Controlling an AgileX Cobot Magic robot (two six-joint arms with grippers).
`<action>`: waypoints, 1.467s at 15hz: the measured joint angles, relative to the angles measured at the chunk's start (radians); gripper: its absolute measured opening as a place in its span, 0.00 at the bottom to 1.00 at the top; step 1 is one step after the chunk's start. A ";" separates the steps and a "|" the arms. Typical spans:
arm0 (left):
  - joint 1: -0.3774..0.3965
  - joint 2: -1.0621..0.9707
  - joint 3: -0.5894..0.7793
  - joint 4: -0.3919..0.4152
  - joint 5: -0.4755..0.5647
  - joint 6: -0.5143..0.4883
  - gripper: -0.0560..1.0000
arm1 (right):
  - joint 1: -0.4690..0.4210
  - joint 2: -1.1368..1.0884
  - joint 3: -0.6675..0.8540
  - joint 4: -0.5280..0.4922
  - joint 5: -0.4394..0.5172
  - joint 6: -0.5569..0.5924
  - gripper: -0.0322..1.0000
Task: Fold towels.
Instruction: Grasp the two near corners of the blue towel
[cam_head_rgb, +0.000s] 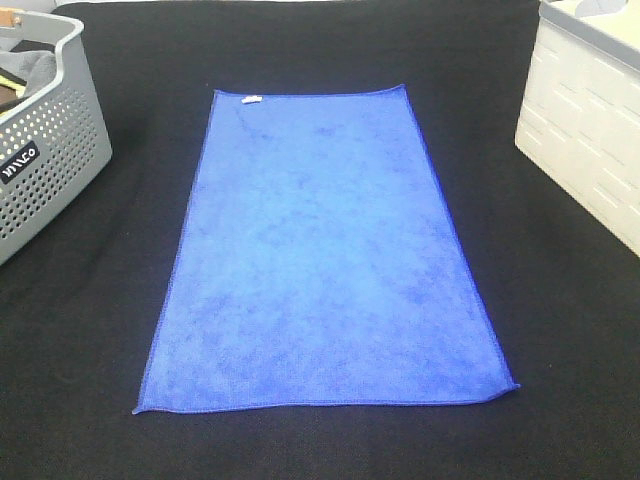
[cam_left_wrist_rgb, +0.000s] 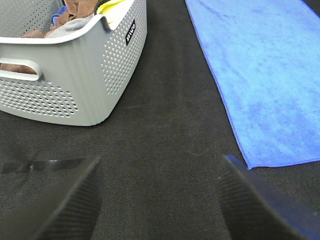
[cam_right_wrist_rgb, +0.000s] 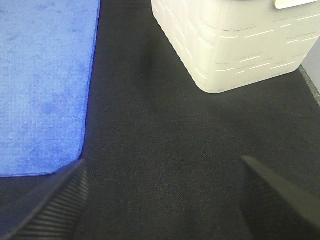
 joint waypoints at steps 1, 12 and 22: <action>0.000 0.000 0.000 0.000 0.000 0.000 0.65 | 0.000 0.000 0.000 0.000 0.000 0.000 0.77; 0.000 0.000 0.000 0.000 0.000 0.000 0.65 | 0.000 0.000 0.000 0.000 0.000 0.000 0.77; 0.000 0.000 0.000 0.000 0.000 0.000 0.65 | 0.000 0.000 0.000 0.000 0.000 0.000 0.77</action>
